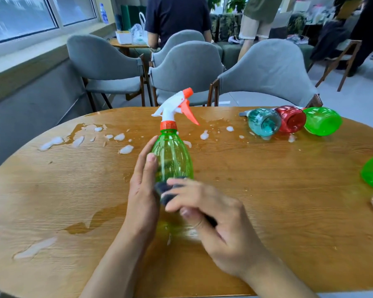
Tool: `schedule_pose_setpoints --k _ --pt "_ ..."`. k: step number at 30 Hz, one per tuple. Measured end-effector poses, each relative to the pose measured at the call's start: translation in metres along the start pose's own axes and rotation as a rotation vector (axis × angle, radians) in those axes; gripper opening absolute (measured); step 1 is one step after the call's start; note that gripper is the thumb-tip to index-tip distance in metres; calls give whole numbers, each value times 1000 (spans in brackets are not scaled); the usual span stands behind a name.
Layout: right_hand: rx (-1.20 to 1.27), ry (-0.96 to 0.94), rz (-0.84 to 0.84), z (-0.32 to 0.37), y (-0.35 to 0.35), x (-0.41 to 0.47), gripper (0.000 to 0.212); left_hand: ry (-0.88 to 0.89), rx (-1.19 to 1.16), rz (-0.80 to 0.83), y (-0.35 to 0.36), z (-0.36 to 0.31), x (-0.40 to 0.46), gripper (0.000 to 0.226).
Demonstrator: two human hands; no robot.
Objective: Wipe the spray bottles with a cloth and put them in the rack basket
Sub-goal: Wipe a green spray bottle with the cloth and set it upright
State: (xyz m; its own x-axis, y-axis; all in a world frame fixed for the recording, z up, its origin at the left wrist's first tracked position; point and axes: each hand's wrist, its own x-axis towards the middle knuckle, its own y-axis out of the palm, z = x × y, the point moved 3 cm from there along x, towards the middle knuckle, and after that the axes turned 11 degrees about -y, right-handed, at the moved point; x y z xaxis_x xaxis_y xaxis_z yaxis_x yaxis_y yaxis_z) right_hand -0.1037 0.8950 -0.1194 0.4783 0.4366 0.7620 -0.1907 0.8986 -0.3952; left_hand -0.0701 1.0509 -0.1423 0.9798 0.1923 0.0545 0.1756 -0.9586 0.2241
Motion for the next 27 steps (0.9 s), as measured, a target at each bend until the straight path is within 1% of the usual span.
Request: schedule_pose_setpoints --k 3,4,6,8,11,13,14,15,16,17,19,20,23,26,27 --pt "-100 12 -239 -3 -21 14 23 60 132 82 14 0 -8 46" --pt "-125 24 -283 -7 -27 17 24 49 134 113 19 1 -11 46" --pt "-124 54 -314 -15 -30 18 24 31 103 146 25 4 -14 45" --pt "-106 68 -278 -19 -24 12 24 4 52 127 23 5 -13 45" --pt "-80 46 -129 -16 -9 0 22 -40 -36 19 8 2 -5 49" --pt "-18 45 -28 -13 -4 -6 20 -48 -72 -41 -2 -1 1 50" --pt "28 61 0 -11 -3 -8 20 -57 -90 -62 -5 -1 4 50" --pt "87 94 -12 -11 -3 -9 20 -66 -109 -84 -8 -1 7 50" --pt "148 137 -80 -11 -6 -8 20 -74 -122 -93 -9 0 8 50" --pt "193 184 -192 -11 -9 -6 20 -80 -131 -85 -7 -1 8 50" --pt "200 267 -438 -15 -18 -2 21 -86 -125 -13 1 0 5 48" --pt "183 297 -513 -19 -21 -1 21 -87 -113 19 6 1 2 45" --pt "158 352 -583 -27 -22 0 23 -112 -87 59 20 4 -3 31" --pt "124 375 -592 -26 -18 -1 23 -137 -57 71 24 8 -6 35" --pt "113 370 -577 -23 -17 -1 23 -127 -32 74 24 8 -8 41"
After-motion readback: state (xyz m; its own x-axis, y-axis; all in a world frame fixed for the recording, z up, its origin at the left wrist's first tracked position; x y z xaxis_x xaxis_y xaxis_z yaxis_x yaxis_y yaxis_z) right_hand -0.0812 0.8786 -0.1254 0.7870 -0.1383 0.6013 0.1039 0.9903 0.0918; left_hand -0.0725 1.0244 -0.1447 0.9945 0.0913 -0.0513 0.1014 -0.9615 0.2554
